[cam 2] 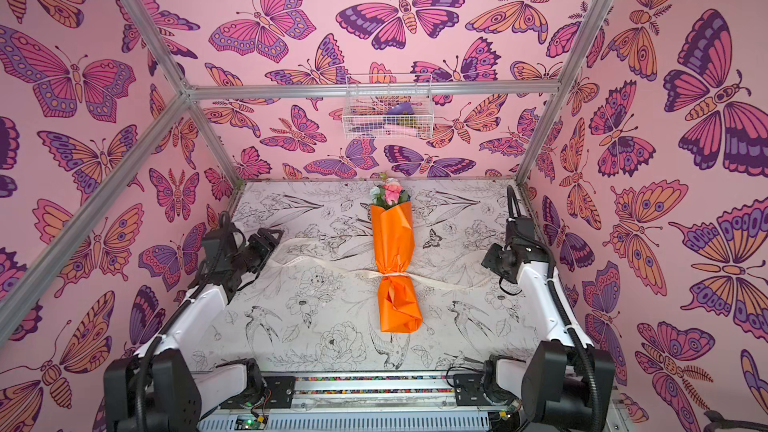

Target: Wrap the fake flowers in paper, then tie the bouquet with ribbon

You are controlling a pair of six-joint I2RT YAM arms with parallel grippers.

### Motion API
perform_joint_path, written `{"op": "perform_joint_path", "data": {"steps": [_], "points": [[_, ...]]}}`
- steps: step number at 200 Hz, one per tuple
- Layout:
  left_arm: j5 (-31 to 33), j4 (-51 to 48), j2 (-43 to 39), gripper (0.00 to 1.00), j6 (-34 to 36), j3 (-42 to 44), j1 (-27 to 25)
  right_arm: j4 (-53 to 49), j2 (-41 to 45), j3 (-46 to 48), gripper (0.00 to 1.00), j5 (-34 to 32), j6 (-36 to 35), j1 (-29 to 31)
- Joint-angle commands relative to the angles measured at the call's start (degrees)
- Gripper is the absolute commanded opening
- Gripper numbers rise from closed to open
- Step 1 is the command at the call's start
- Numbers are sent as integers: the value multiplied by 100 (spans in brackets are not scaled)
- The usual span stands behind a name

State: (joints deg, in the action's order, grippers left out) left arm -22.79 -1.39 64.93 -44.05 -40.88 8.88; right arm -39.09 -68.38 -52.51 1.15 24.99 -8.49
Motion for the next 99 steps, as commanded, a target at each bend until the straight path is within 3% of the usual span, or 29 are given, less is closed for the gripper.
{"op": "perform_joint_path", "data": {"steps": [1,19,41,49,67,99], "points": [[57,-827,-223,81,1133,-476,-75,-437,243,-366,57,90,-230,54],[-512,-705,-55,84,2030,-884,-214,-491,289,-468,58,379,-278,164],[-2098,33,667,90,2962,-1189,-258,-494,259,-564,58,546,-259,379],[-2680,131,1120,100,3387,-1355,-336,-472,255,-588,59,623,-250,426],[-3740,-51,1787,99,4443,-1697,-549,-410,296,-635,63,875,-241,428],[-3955,-128,2501,99,5623,-1764,-821,-367,503,-643,75,655,-80,410]]}}
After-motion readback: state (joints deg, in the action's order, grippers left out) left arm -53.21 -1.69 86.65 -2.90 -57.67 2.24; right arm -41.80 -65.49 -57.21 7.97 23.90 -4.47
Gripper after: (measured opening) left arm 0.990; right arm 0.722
